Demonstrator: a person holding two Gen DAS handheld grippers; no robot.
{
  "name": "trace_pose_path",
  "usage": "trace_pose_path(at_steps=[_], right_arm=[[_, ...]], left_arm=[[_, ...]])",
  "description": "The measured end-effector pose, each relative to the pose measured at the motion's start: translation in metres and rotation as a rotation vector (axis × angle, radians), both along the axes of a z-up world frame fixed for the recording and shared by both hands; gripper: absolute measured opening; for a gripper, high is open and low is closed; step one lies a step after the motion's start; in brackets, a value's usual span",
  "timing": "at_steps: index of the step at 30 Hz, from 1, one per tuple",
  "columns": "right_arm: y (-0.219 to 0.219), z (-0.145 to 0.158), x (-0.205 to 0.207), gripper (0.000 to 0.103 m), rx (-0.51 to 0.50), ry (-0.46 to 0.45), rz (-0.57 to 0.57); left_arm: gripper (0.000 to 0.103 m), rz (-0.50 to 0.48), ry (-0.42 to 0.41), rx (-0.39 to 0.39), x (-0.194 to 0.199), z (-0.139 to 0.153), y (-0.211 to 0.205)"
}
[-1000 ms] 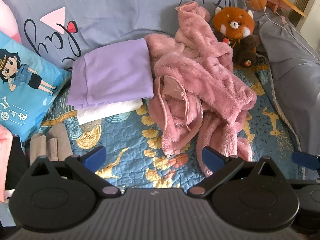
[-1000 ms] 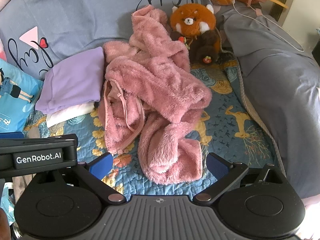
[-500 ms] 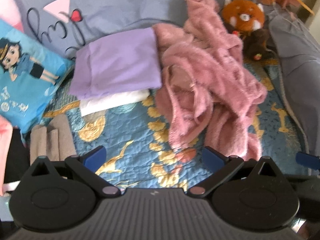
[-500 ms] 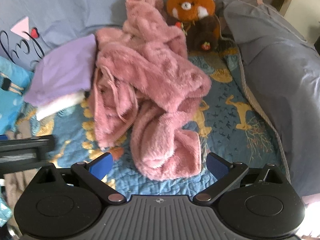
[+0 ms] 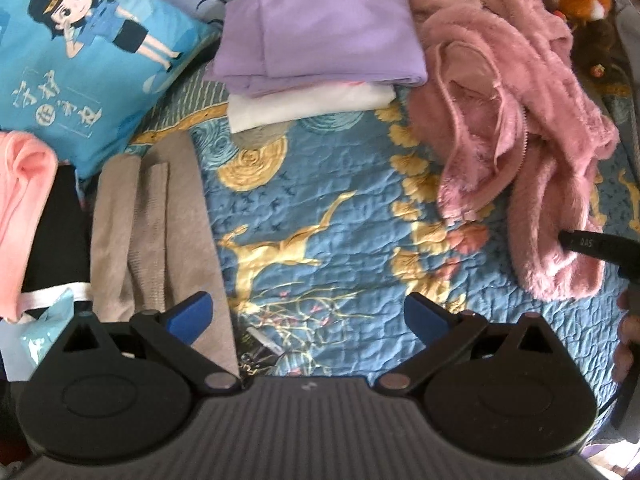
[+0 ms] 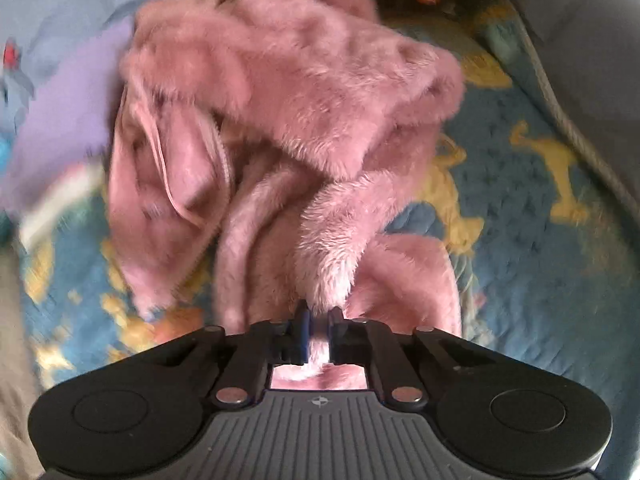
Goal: Fold clothes
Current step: 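Grasp the pink jacket's sleeve end with the right gripper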
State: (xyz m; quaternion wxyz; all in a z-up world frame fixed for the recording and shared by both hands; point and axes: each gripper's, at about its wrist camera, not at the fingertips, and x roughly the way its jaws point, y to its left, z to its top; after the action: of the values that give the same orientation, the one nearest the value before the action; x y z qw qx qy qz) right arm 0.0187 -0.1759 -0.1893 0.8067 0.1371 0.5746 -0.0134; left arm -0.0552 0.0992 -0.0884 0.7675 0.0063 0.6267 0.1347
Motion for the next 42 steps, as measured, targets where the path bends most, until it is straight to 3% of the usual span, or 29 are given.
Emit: trace_pose_path(at_steps=[3,6,9,12,16,18,21,23,25,27,30,32,34,37,38,39,40,42], right_arm=[[0.011,0.027,-0.024,0.007,-0.001,-0.046,0.107],[0.035,0.054,-0.066,0.006,-0.044,-0.062,0.361],[0.05,0.073,-0.123,0.006,-0.003,-0.01,0.623],[0.046,0.081,-0.176,0.005,0.033,0.077,0.794],[-0.005,0.061,-0.231,0.0,-0.038,0.31,0.747],[-0.042,0.046,-0.257,0.0,-0.183,0.424,0.682],[-0.094,0.047,-0.272,0.0,-0.282,0.471,0.497],[-0.109,0.064,-0.262,0.004,-0.274,0.372,0.41],[-0.098,0.08,-0.233,0.015,-0.274,0.191,0.391],[-0.069,0.088,-0.194,0.047,-0.291,0.004,0.427],[-0.02,0.092,-0.134,0.058,-0.329,-0.244,0.498],[0.014,0.088,-0.092,0.065,-0.353,-0.363,0.534],[0.041,0.073,-0.057,0.072,-0.367,-0.384,0.545],[0.072,0.048,-0.014,0.069,-0.394,-0.355,0.541],[0.074,0.04,-0.007,0.054,-0.414,-0.307,0.522],[0.075,0.033,0.0,0.018,-0.433,-0.259,0.504],[0.076,0.025,0.006,0.008,-0.452,-0.211,0.485],[0.055,0.036,-0.002,0.009,-0.342,-0.239,0.356]], left_arm=[[0.103,0.016,0.001,-0.006,-0.001,0.0,0.006],[0.103,0.027,0.009,-0.007,0.0,-0.001,0.011],[0.103,0.047,0.008,-0.024,-0.003,0.0,0.016],[0.103,0.049,0.01,-0.034,-0.006,-0.001,0.017],[0.103,0.021,0.028,-0.042,-0.013,-0.007,0.012],[0.103,0.0,0.036,-0.045,-0.016,-0.01,0.007],[0.103,-0.028,0.05,-0.047,-0.019,-0.014,-0.001],[0.103,-0.044,0.05,-0.047,-0.021,-0.017,-0.006],[0.103,-0.058,0.055,-0.044,-0.02,-0.019,-0.014],[0.103,-0.072,0.059,-0.04,-0.02,-0.021,-0.021],[0.103,-0.097,0.039,-0.038,-0.019,-0.013,-0.032],[0.103,-0.121,0.025,-0.027,-0.019,-0.007,-0.039],[0.103,-0.122,0.019,-0.016,-0.018,-0.002,-0.042],[0.103,-0.098,0.013,-0.016,-0.019,0.005,-0.041],[0.103,-0.081,0.011,-0.022,-0.019,0.008,-0.04],[0.103,-0.072,0.005,-0.029,-0.019,0.01,-0.04],[0.103,-0.062,-0.001,-0.037,-0.02,0.012,-0.039],[0.103,-0.052,-0.014,-0.042,-0.02,0.015,-0.04]])
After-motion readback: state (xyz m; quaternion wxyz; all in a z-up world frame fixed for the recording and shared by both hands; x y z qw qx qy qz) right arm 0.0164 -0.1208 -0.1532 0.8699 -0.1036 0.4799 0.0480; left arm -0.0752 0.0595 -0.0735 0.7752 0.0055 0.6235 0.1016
